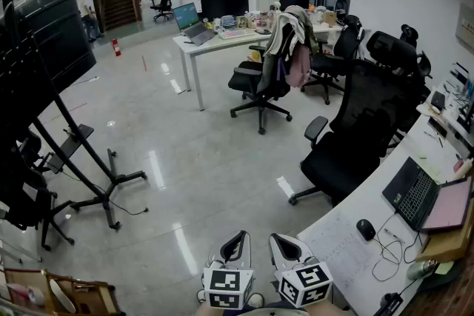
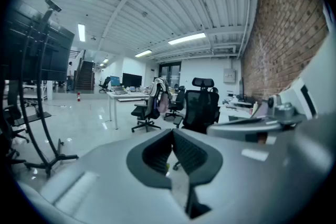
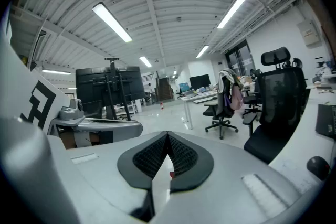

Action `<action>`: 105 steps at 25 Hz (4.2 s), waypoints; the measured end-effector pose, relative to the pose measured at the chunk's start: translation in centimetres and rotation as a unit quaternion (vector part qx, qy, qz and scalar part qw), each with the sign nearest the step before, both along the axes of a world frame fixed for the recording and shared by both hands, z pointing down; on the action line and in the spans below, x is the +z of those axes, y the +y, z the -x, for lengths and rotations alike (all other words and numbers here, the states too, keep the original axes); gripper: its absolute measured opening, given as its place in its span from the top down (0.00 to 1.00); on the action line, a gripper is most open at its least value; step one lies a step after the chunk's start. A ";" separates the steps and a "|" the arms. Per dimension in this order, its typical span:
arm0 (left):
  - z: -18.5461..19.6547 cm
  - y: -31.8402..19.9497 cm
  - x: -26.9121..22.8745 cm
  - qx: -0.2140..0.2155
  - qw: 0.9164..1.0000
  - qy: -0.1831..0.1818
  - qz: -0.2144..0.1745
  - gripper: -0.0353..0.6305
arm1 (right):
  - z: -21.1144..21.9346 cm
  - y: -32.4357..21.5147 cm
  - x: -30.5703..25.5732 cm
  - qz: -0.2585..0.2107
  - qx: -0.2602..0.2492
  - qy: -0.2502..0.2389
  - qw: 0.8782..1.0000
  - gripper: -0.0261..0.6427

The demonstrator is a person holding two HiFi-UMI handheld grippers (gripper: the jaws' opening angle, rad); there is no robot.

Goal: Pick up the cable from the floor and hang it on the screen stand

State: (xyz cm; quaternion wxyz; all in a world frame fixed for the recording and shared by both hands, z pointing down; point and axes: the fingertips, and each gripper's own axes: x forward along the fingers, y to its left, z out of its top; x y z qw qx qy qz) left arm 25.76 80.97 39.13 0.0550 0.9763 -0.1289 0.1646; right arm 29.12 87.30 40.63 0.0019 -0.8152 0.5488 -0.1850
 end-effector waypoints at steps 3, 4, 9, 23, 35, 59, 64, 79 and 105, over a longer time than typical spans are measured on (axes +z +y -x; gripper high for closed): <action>1.5 -3.3 0.7 -0.015 1.000 0.001 0.001 0.94 | 1.1 -3.6 0.4 0.003 -0.023 -0.006 1.000 0.96; 2.2 -4.6 0.9 -0.026 1.000 0.000 0.004 0.94 | 1.5 -4.9 0.5 0.005 -0.033 -0.008 0.999 0.96; 6.6 -12.0 1.5 -0.109 0.994 -0.005 0.022 0.94 | 4.8 -12.4 0.5 0.009 -0.109 -0.016 0.994 0.96; 22.6 -39.8 0.7 -0.312 0.950 0.001 0.023 0.94 | 17.3 -42.4 -0.3 0.015 -0.306 -0.007 0.952 0.96; 32.2 -56.9 2.5 -0.410 0.911 -0.012 0.034 0.94 | 25.4 -61.1 2.0 0.041 -0.392 -0.011 0.919 0.96; 32.5 -90.2 14.7 -0.557 0.823 -0.035 0.107 0.94 | 27.9 -100.4 15.8 0.131 -0.544 0.015 0.829 0.96; 35.3 -94.8 21.2 -0.551 0.824 -0.038 0.122 0.94 | 32.1 -106.0 24.2 0.143 -0.563 0.051 0.812 0.91; 39.7 -106.1 44.4 -0.518 0.845 -0.049 0.125 0.94 | 35.5 -118.7 50.2 0.136 -0.456 0.176 0.861 0.77; 38.6 -105.3 43.9 -0.509 0.850 -0.038 0.133 0.94 | 34.0 -116.3 46.6 0.090 -0.411 0.121 0.899 0.94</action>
